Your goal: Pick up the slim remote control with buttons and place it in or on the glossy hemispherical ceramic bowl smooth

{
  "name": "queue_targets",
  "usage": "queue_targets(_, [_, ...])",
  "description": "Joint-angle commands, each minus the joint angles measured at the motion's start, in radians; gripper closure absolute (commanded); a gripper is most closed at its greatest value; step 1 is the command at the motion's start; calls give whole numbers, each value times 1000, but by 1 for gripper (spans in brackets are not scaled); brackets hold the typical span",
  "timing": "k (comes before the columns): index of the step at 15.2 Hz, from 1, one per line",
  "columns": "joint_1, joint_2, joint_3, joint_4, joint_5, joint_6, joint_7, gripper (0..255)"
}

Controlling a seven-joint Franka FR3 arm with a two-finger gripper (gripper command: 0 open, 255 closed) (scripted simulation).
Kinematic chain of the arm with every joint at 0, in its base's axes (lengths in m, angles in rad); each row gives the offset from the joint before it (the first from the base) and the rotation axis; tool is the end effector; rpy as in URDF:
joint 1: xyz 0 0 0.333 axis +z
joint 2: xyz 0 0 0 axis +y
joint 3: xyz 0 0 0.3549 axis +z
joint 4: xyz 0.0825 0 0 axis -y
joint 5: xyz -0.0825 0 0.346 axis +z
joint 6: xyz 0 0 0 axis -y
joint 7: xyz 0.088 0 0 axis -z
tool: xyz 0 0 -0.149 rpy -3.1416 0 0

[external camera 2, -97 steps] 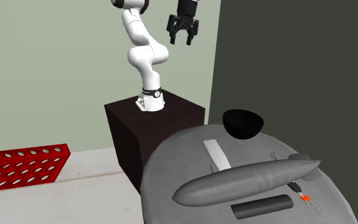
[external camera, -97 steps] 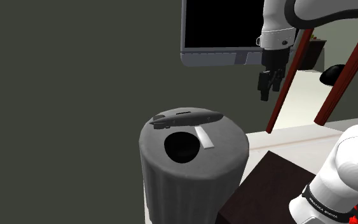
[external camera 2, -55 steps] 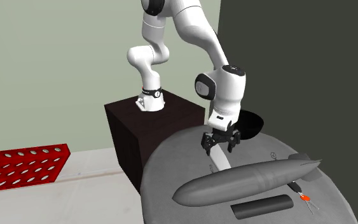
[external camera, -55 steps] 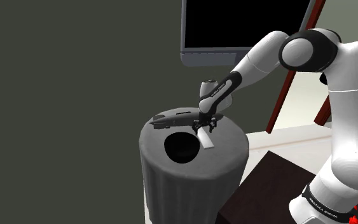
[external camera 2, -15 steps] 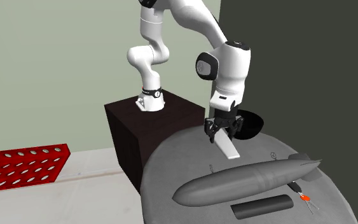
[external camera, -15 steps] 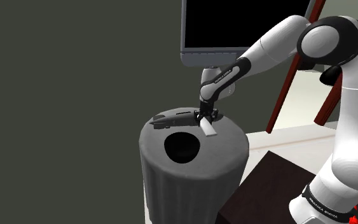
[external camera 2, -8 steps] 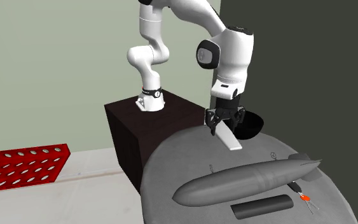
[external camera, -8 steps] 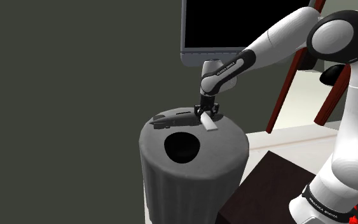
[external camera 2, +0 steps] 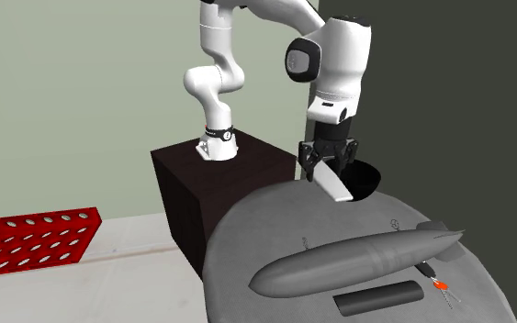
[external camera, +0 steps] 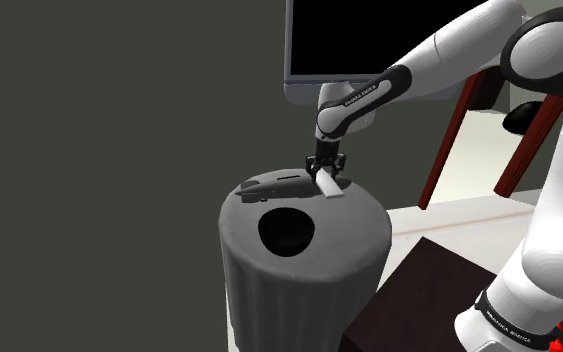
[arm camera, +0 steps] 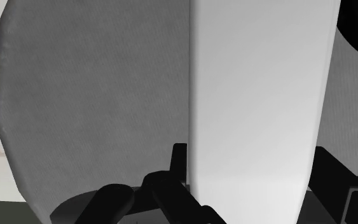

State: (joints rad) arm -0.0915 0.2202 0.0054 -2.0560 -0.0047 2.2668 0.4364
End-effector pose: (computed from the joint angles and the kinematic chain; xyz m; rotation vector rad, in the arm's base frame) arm 0.5594 -0.0487 0.3500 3.0323 -0.8060 -0.0139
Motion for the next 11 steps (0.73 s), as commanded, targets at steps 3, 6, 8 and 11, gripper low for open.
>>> queue_targets(3, [50,-20,30,-20,-7,0,84,255])
queue_targets(6, [92,-31,57,-34,-12,3,156,255])
queue_targets(8, [121,-33,75,-37,-15,3,205,255])
queue_targets(11, [164,-31,102,-34,-21,1,278,255])
